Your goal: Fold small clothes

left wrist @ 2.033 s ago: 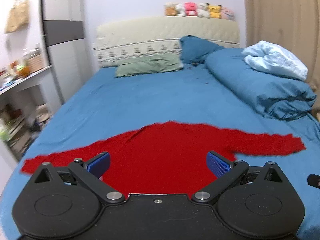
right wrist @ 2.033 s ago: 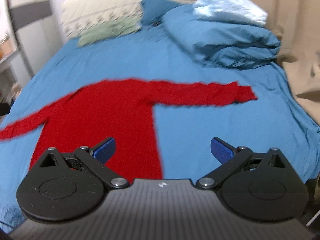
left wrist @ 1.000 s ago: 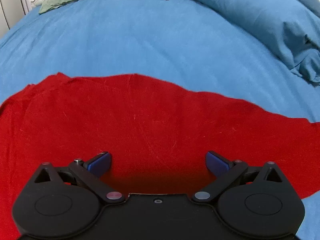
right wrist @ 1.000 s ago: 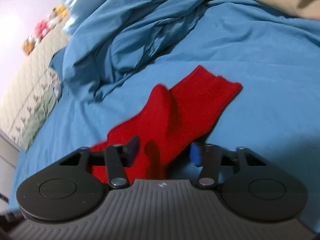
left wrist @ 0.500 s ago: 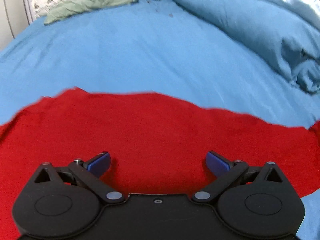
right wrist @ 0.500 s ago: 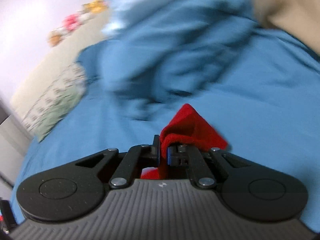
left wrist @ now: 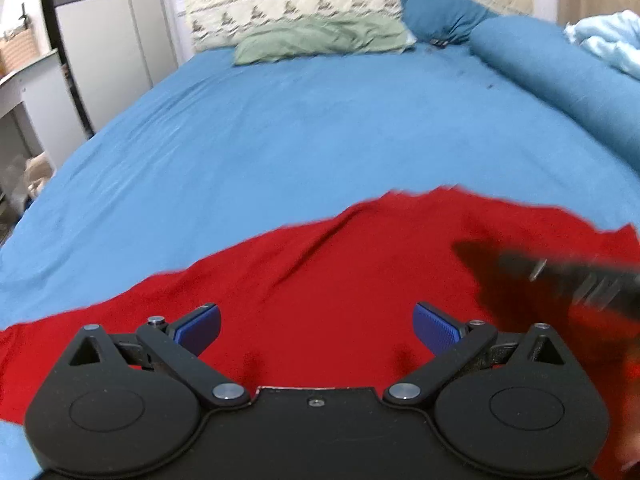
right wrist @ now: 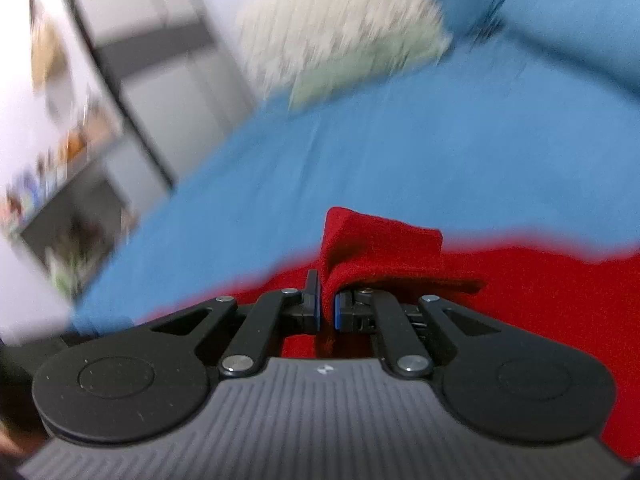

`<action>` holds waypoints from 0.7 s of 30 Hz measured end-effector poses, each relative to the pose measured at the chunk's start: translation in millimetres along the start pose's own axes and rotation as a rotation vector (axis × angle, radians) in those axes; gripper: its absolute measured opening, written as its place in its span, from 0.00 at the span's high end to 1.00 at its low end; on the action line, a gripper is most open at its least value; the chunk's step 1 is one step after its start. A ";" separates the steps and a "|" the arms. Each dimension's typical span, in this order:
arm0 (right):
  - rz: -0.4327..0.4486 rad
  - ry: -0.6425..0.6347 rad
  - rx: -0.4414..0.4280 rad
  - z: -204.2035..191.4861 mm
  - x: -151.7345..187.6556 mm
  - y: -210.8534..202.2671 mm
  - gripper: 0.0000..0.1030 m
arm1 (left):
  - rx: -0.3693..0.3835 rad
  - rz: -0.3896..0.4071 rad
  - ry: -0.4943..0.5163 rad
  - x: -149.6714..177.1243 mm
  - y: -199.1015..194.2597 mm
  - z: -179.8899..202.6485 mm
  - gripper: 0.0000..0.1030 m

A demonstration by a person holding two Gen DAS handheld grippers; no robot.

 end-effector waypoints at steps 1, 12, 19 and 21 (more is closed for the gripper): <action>-0.047 -0.012 0.014 -5.2 23.1 18.3 0.79 | 0.011 -0.006 -0.003 4.0 0.2 -4.0 0.00; -0.035 -0.241 0.072 -11.8 64.7 -9.4 0.03 | 0.189 0.083 0.068 -15.8 -20.5 46.4 0.00; -0.083 -0.433 0.230 43.0 75.1 -74.6 0.00 | 0.300 0.168 0.350 -16.1 -16.3 147.2 0.11; -0.093 -0.413 0.251 58.9 80.3 -90.7 0.00 | 0.287 0.166 0.424 -9.9 -5.1 167.0 0.26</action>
Point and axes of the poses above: each gripper's, at about its wrist camera, not at the fingertips, and y roughly the way its jaws point, z to its right, x to its underside, the point moved 8 cm from there along y, roughly the way its jaws point, and after that the axes turned 6 degrees about -x, right-handed, at the moved point
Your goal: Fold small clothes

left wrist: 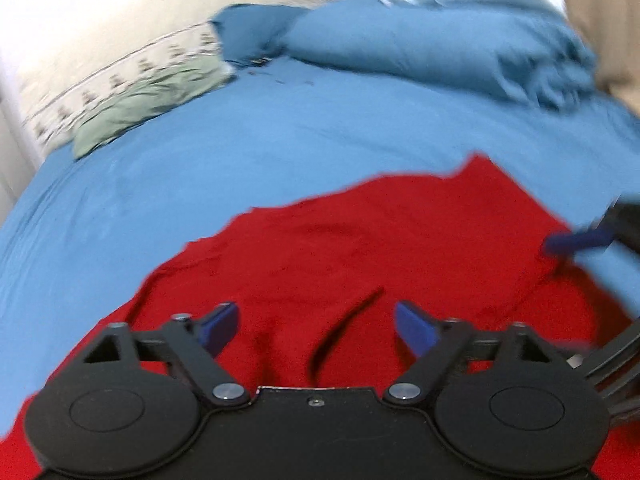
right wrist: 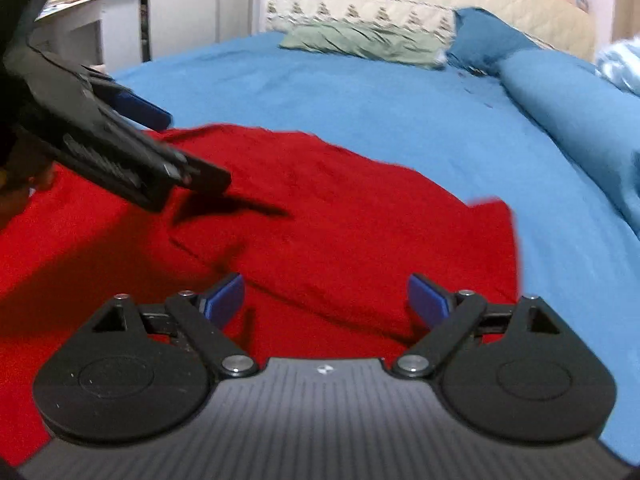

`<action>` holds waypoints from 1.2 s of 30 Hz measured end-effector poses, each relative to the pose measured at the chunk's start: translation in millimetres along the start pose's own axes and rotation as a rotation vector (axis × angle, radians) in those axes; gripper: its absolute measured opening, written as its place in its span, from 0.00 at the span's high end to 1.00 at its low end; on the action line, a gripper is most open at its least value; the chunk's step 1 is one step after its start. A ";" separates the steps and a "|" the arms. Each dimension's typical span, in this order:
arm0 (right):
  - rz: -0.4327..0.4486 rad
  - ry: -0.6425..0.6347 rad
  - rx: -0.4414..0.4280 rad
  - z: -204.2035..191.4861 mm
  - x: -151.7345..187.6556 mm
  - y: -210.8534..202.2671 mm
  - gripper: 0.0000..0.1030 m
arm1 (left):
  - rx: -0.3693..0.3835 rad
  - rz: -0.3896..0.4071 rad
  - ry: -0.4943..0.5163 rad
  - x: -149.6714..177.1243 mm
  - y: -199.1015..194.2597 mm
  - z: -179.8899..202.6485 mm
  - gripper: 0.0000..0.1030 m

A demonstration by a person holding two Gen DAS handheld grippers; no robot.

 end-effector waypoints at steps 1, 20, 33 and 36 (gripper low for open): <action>-0.001 0.016 0.006 8.0 5.3 -5.9 0.00 | -0.005 -0.015 0.030 0.7 10.3 6.9 0.31; 0.037 0.258 0.109 54.8 32.4 -34.7 0.00 | -0.087 -0.006 -0.545 82.4 -21.2 -101.0 0.90; -0.018 0.279 0.149 63.0 43.1 -26.8 0.00 | 0.035 0.035 -0.728 97.9 -16.1 -112.8 0.83; -0.026 0.272 0.154 61.8 43.3 -25.2 0.00 | 0.007 0.033 -0.729 94.5 -16.0 -115.1 0.96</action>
Point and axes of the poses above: each gripper's, at about its wrist camera, not at the fingertips, and y roughly the way its jaws point, z to its right, x to its underside, the point moved 8 cm from there along y, roughly the way its jaws point, and after that the axes turned 6 degrees about -x, right-handed, at the moved point
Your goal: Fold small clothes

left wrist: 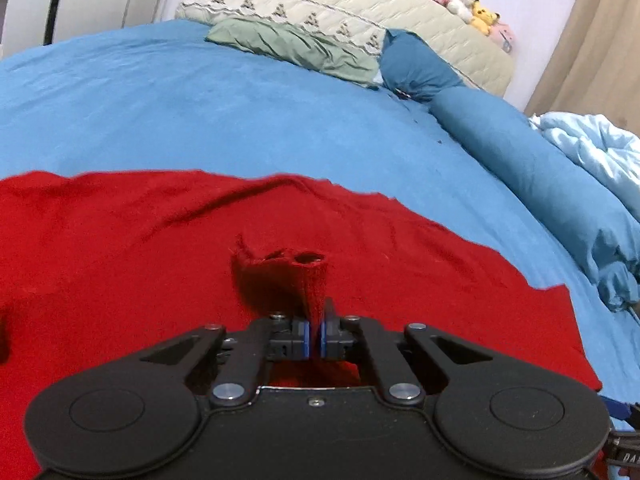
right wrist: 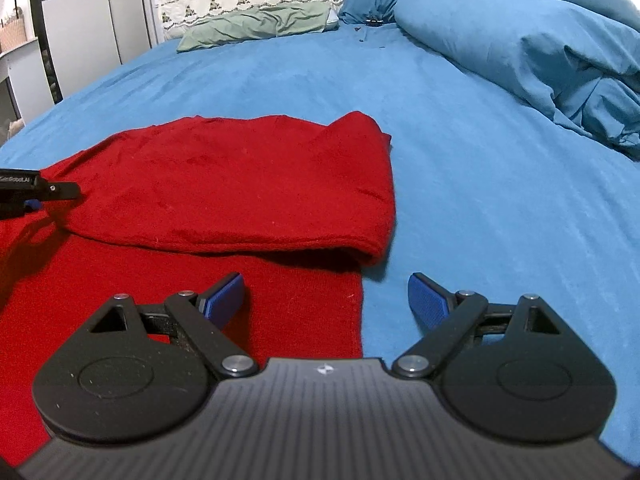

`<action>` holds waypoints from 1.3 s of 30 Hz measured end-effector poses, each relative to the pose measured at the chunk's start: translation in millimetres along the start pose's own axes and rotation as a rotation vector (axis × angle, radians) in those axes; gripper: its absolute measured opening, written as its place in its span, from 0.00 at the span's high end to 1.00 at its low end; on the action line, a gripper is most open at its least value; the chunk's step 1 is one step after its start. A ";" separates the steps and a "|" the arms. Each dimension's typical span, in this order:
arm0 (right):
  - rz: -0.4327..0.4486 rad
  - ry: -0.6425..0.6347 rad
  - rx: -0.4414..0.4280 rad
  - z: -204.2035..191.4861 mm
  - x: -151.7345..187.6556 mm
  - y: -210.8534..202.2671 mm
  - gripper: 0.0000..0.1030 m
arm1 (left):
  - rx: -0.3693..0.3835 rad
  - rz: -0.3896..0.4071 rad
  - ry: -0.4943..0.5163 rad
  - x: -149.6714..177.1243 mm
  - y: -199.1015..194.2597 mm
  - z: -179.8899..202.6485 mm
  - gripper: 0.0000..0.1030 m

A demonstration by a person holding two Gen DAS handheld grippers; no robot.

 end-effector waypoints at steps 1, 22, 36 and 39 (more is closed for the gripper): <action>-0.001 -0.010 0.008 -1.1 -0.2 0.9 0.00 | -0.006 0.031 -0.004 -6.2 -5.5 -0.4 0.96; -0.049 -0.084 0.202 25.3 -16.9 27.9 0.00 | -0.181 0.077 -0.062 -5.3 -47.4 -84.1 0.89; -0.015 -0.103 -0.146 -49.6 -41.5 5.8 0.00 | -0.171 0.015 0.117 -4.9 -75.2 -59.5 0.36; -0.019 -0.027 -0.182 -58.6 -35.8 30.2 0.00 | -0.129 -0.014 0.151 -1.5 -59.2 -45.4 0.36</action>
Point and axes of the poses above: each gripper's, at about its wrist camera, not at the fingertips, and y roughly the way its jaws point, z to its right, x to its underside, the point moved 8 cm from there along y, roughly the way its jaws point, and after that the axes turned 6 degrees about -x, right-handed, at the moved point
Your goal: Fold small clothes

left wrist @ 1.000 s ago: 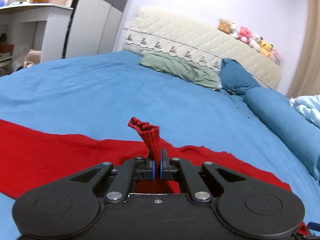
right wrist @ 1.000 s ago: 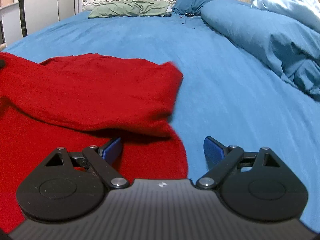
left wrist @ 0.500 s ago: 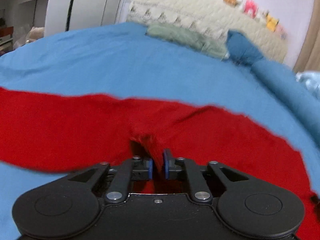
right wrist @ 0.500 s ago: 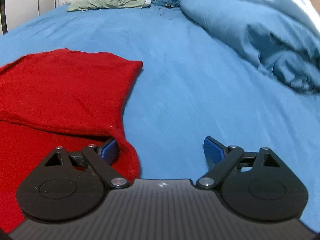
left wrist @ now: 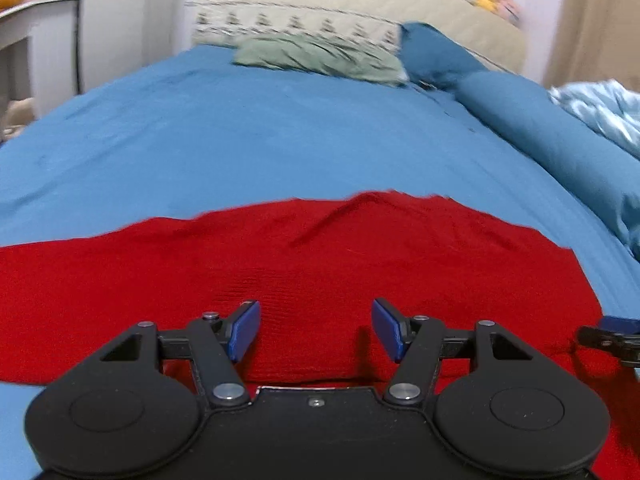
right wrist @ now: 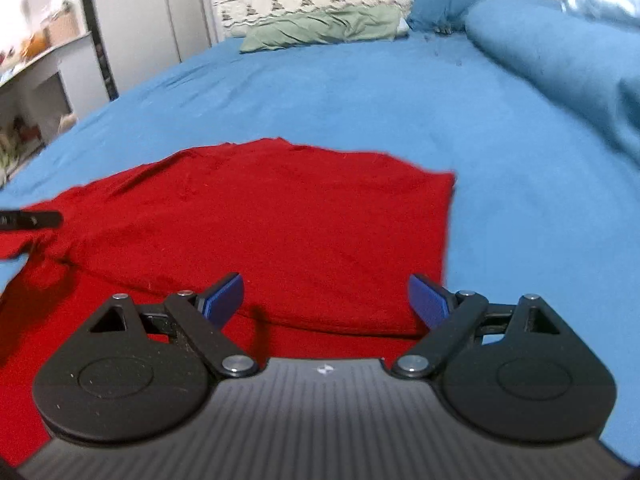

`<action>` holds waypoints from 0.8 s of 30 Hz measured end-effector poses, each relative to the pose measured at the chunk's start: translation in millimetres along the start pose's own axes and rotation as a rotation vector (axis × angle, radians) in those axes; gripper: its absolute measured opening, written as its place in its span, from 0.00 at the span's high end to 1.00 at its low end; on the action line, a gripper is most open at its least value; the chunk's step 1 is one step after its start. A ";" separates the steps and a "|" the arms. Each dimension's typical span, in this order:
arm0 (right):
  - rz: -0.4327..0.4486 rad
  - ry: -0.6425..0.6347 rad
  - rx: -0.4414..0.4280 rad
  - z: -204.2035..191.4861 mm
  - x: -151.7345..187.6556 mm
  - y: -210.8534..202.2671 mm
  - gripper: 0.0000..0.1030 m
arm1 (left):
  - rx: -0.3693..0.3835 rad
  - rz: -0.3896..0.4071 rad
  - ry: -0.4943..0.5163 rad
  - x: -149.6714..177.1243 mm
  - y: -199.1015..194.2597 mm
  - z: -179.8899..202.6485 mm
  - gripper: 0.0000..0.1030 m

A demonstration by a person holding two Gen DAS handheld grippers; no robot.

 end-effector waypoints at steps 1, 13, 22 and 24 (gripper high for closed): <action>-0.024 0.035 0.016 5.0 6.1 7.6 0.00 | 0.005 -0.006 0.015 2.7 3.2 3.4 0.36; -0.001 -0.114 0.007 -0.9 -11.0 -1.7 0.00 | 0.044 -0.027 0.091 15.6 21.9 14.4 0.32; -0.097 0.083 0.037 36.0 -43.6 86.5 0.00 | 0.074 -0.044 -0.060 1.8 47.5 -18.1 0.30; -0.082 0.091 0.033 39.0 -44.9 87.4 0.00 | 0.072 -0.042 -0.026 -0.6 47.0 -15.6 0.30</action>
Point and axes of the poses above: each gripper's, at about its wrist camera, not at the fingertips, and y roughly the way its jaws point, z to its right, x to its underside, the point moved 8 cm from there along y, roughly the way its jaws point, and after that the axes turned 6 degrees about -x, right-handed, at the moved point
